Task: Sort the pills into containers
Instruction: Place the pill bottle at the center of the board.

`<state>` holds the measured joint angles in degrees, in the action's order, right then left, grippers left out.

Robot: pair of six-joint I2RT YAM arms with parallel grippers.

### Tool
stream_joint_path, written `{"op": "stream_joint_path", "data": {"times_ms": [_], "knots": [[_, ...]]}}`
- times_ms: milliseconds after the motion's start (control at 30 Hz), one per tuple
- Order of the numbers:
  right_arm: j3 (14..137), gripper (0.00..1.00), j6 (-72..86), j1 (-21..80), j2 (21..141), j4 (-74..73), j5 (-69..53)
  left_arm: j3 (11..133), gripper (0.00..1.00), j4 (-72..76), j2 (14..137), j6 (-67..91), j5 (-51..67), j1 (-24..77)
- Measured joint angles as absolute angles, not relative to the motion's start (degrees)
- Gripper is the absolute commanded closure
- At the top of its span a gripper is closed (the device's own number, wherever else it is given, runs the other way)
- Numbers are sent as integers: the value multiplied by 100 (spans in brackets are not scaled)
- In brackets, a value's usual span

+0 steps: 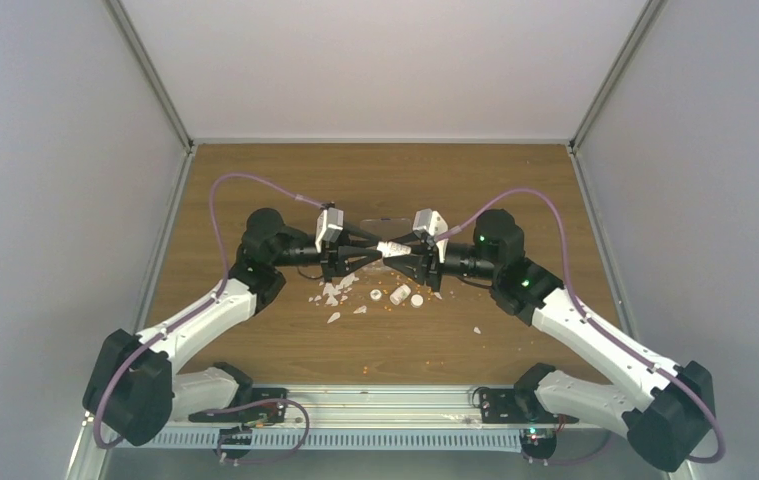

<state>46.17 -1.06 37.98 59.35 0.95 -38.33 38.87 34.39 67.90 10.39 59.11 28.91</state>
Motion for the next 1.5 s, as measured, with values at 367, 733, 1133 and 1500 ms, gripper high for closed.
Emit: {"op": "stream_joint_path", "data": {"times_ms": [367,733,1133,1500], "knots": [[4630,20,-154,3780,5999,45,-3804,3911,41,3343,6842,937,5922,2888],[4630,20,-169,3780,6001,-3,-3804,3911,100,3310,6853,854,5955,2888],[4630,0,-165,3837,6038,5,-3820,3911,100,3304,6845,733,5800,3037],[4475,0,-64,3852,5813,185,-3288,3909,100,3074,6455,467,5172,2998]]}}
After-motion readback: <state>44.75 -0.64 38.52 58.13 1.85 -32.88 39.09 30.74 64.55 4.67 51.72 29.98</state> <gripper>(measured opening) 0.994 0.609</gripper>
